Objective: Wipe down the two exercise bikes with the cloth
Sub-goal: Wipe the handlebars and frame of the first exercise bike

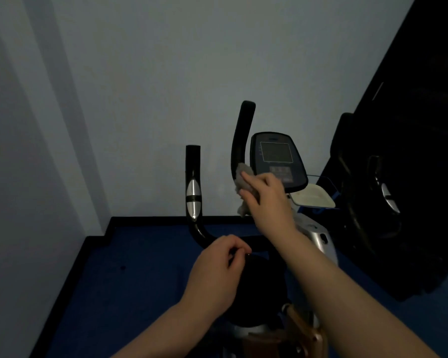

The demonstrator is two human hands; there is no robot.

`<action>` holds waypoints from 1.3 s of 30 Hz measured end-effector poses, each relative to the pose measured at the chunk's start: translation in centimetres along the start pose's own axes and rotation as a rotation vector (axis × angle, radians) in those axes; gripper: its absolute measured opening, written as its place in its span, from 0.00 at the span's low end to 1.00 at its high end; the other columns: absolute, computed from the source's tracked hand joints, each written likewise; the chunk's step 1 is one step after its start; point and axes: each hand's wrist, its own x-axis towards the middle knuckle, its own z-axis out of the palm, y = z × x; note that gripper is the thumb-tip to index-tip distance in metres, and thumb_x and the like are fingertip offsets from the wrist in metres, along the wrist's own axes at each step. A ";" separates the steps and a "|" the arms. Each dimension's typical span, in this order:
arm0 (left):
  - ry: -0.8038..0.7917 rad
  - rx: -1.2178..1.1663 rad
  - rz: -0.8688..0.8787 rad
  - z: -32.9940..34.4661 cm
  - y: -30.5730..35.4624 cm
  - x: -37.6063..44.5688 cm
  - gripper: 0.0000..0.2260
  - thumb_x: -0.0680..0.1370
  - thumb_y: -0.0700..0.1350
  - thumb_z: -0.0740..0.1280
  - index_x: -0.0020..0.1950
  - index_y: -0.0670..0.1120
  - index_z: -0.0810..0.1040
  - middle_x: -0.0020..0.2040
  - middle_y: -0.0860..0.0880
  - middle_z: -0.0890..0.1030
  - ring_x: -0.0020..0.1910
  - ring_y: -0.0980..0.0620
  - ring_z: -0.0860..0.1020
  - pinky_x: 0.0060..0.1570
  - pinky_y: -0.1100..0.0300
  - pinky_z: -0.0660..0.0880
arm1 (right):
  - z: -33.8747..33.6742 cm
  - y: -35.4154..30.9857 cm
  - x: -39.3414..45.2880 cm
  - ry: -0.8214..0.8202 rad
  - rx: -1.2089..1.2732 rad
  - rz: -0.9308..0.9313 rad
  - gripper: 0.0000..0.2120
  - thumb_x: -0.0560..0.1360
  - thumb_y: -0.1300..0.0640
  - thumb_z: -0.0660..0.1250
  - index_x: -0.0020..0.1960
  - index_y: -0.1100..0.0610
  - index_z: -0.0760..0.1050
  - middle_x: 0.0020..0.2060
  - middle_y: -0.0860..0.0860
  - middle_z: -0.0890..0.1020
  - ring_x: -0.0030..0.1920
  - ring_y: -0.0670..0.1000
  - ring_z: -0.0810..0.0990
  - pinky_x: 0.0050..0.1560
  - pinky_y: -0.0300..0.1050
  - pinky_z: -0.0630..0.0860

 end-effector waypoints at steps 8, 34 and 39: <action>0.029 -0.029 0.006 0.4 -0.7 0.2 0.08 0.80 0.45 0.64 0.46 0.58 0.78 0.47 0.61 0.79 0.48 0.63 0.77 0.49 0.63 0.75 | -1.9 0.2 -1.6 -0.001 -0.125 -0.051 0.11 0.75 0.50 0.70 0.56 0.48 0.82 0.45 0.46 0.77 0.52 0.49 0.71 0.49 0.44 0.64; -0.370 0.583 0.782 -15.2 -1.7 21.2 0.09 0.80 0.42 0.65 0.58 0.47 0.81 0.62 0.51 0.78 0.60 0.54 0.74 0.62 0.57 0.69 | -0.7 -5.4 -5.8 -0.084 -0.191 0.543 0.13 0.75 0.44 0.68 0.58 0.45 0.79 0.51 0.45 0.72 0.53 0.45 0.73 0.49 0.41 0.72; -0.590 0.624 0.887 -14.7 -0.7 24.2 0.09 0.81 0.46 0.63 0.57 0.48 0.81 0.53 0.54 0.81 0.51 0.57 0.76 0.54 0.65 0.71 | 2.8 -8.8 -5.4 -0.114 -0.426 0.544 0.13 0.78 0.41 0.60 0.61 0.40 0.74 0.47 0.43 0.64 0.54 0.46 0.69 0.42 0.39 0.68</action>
